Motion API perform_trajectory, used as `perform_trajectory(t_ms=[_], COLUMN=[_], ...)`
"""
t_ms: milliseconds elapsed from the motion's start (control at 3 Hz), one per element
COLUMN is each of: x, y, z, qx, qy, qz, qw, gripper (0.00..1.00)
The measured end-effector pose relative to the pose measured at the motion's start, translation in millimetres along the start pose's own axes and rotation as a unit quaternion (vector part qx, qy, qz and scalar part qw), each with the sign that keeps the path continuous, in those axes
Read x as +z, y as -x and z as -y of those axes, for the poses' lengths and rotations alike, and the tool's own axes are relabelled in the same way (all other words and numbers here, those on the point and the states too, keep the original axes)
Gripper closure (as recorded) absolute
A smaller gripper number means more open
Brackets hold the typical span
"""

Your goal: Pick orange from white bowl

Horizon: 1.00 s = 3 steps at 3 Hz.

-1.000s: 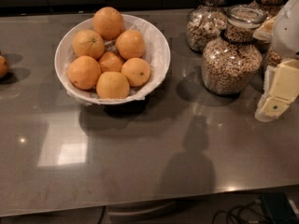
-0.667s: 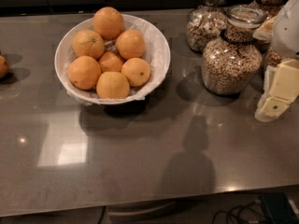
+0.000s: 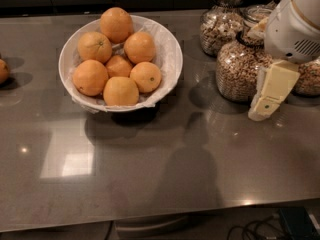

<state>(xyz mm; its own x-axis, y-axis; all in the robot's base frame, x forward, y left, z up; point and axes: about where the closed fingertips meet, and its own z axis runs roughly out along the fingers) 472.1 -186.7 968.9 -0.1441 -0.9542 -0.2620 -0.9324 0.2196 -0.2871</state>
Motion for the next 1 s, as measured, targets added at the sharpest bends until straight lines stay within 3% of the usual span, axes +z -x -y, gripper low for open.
perform_trajectory(t_ms=[333, 667, 1000], x=[7, 14, 20], y=[33, 63, 88], z=[23, 43, 61], qx=[-0.037, -0.082, -0.11], qy=[-0.024, -0.051, -0.058], qz=[0.033, 0.072, 0.117], qw=[0.9985, 0.9927, 0.9854], gripper=[0.0, 0.0, 0.0])
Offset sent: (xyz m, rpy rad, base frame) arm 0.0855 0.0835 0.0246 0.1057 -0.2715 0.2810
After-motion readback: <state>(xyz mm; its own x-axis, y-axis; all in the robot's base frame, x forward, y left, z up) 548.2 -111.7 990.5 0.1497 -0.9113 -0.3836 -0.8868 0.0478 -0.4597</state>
